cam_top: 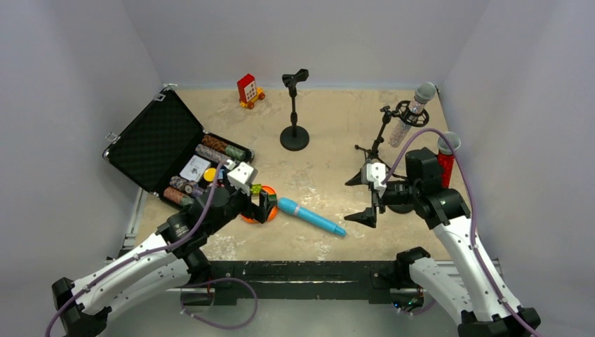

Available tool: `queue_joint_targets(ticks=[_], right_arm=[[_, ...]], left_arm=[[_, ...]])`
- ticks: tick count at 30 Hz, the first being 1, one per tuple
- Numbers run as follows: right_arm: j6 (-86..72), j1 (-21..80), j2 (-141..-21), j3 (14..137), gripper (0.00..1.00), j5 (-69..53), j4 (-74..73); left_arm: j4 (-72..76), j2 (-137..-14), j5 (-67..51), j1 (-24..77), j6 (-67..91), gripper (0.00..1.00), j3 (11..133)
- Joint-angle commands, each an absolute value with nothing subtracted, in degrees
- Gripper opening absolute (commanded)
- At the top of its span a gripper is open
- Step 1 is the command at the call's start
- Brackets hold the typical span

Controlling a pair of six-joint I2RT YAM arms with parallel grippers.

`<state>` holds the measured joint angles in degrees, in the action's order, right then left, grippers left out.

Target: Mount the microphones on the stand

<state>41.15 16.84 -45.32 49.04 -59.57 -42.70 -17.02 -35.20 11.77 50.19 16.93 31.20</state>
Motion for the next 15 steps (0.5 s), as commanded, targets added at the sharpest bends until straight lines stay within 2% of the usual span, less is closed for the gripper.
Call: queue_joint_targets(ticks=[1,9,15], right_arm=[[41.6,16.2,-44.3,49.0,0.99,-60.8,-41.6],[43.8,16.1,-44.0,49.0,0.99,-60.6,-42.8],[44.2,16.1,-44.0,48.9,0.99,-60.6,-43.0]], left_arm=[[-9.7,-35.1,9.8,48.7,17.0,0.99,30.1],[-4.9,-37.4,-2.1,39.6,19.6,0.99,29.6],[-4.4,-42.3,-3.7,37.7,18.6,0.99,33.2]])
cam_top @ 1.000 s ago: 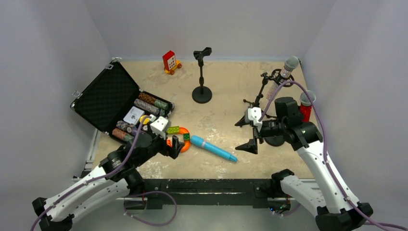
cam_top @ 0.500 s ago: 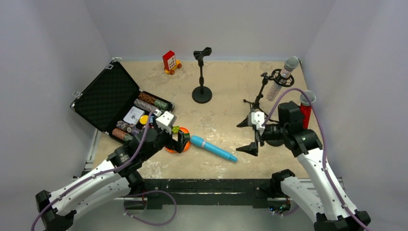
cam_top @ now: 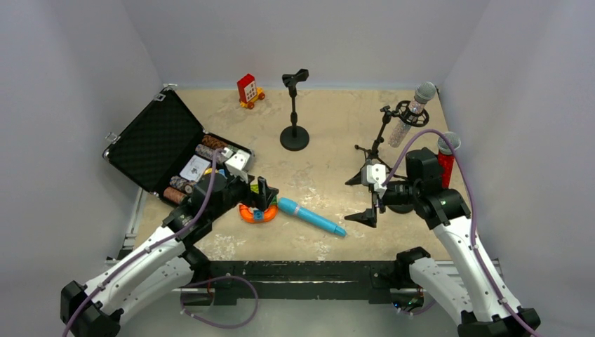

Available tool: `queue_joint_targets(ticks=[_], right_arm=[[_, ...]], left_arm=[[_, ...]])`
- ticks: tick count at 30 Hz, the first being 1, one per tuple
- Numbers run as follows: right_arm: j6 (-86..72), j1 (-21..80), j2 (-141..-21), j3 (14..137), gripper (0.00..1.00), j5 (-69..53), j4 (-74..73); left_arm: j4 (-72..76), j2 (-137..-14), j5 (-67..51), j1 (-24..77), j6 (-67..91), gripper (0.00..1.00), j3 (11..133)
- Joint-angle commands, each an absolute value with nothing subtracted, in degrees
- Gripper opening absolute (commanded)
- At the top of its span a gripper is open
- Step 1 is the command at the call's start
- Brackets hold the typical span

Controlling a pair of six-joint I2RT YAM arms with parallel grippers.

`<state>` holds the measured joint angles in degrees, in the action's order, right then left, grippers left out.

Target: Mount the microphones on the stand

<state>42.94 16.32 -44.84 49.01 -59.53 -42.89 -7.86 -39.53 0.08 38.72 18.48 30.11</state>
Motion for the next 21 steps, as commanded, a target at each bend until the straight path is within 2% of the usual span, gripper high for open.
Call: queue_joint_targets(ticks=[1,21], right_arm=[[44.3,16.1,-44.0,48.9,0.99,-60.6,-43.0],[45.5,16.1,-44.1,48.5,0.99,-60.1,-43.3]], left_arm=[[-4.3,-43.3,-4.1,37.5,18.4,0.99,34.0],[-4.6,-54.1,-6.1,35.6,14.4,0.99,45.3]])
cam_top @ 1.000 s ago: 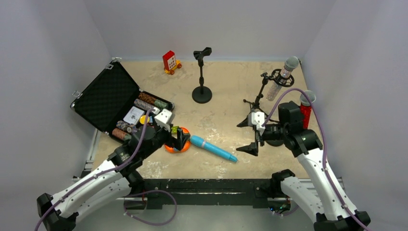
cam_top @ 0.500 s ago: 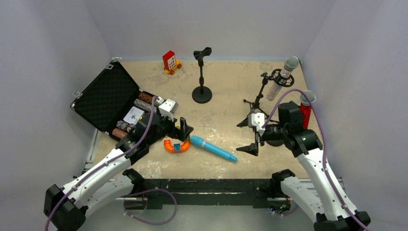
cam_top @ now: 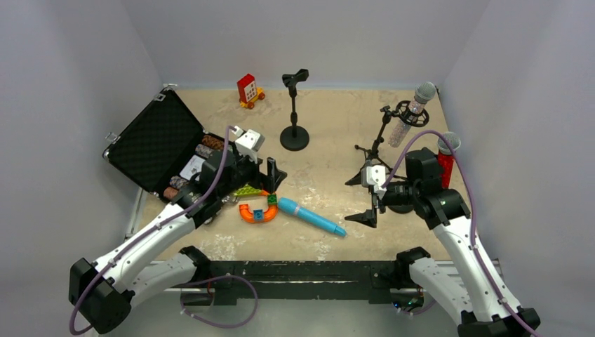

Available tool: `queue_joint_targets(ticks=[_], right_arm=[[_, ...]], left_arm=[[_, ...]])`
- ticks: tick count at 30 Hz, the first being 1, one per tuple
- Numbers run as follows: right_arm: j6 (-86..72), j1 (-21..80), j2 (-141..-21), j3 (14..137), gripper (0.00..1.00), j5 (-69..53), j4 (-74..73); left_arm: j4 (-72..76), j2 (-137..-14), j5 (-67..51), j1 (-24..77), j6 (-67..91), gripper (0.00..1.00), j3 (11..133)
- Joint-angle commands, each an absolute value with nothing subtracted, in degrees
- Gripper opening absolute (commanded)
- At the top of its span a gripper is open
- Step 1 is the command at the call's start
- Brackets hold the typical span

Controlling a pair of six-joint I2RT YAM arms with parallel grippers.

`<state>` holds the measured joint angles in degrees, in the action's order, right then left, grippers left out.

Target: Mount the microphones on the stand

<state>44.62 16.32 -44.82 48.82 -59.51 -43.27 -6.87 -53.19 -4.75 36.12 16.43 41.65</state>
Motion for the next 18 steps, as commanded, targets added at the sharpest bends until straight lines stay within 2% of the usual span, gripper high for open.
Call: queue_joint_targets(ticks=[1,18], right_arm=[[45.5,16.1,-44.1,48.5,0.99,-60.1,-43.3],[46.1,16.1,-44.7,48.6,0.99,-59.8,-43.9]], left_arm=[[-4.6,-54.5,-6.4,35.6,14.3,0.99,45.7],[-4.8,-56.9,-9.2,35.3,13.3,0.99,48.5]])
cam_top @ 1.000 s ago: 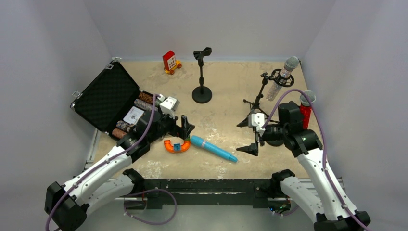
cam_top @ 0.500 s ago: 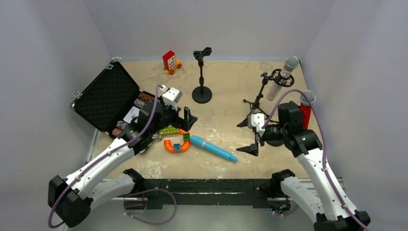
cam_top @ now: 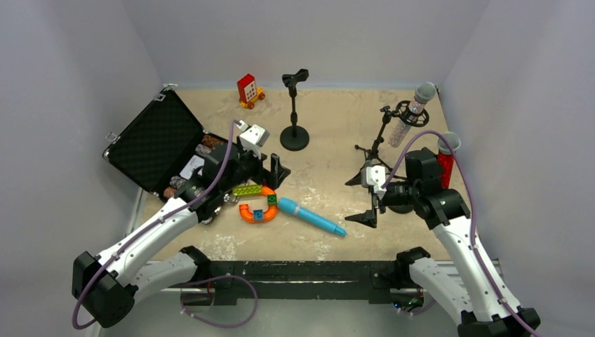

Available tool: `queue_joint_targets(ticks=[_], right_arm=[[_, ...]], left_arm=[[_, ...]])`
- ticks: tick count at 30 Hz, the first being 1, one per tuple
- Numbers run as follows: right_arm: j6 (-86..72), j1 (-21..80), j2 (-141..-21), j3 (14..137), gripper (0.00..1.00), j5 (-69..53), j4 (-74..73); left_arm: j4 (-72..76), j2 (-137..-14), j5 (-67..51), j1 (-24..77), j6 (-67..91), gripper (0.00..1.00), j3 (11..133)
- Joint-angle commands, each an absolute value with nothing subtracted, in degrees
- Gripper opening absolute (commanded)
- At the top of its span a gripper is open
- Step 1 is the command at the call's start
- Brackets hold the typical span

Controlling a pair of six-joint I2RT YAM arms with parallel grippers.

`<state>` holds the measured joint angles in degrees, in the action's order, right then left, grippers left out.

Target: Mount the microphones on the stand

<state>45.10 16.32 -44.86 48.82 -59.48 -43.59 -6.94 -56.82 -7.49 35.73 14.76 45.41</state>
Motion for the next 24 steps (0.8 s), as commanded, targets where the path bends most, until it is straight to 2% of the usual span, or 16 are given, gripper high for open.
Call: queue_joint_targets(ticks=[1,10,17,24], right_arm=[[46.1,16.1,-44.7,48.6,0.99,-59.8,-43.8],[46.3,16.1,-44.7,48.6,0.99,-59.8,-43.9],[46.7,16.1,-45.4,48.9,0.99,-60.1,-44.5],[46.9,16.1,-44.7,48.8,0.99,-60.3,-44.6]], left_arm=[[-4.6,-57.0,-9.7,35.2,13.5,0.99,48.8],[-3.2,-58.7,-13.6,32.8,15.6,0.99,50.9],[5.6,-61.4,-25.2,23.5,25.1,0.99,51.3],[5.3,-66.8,-27.4,21.2,25.8,0.99,56.0]])
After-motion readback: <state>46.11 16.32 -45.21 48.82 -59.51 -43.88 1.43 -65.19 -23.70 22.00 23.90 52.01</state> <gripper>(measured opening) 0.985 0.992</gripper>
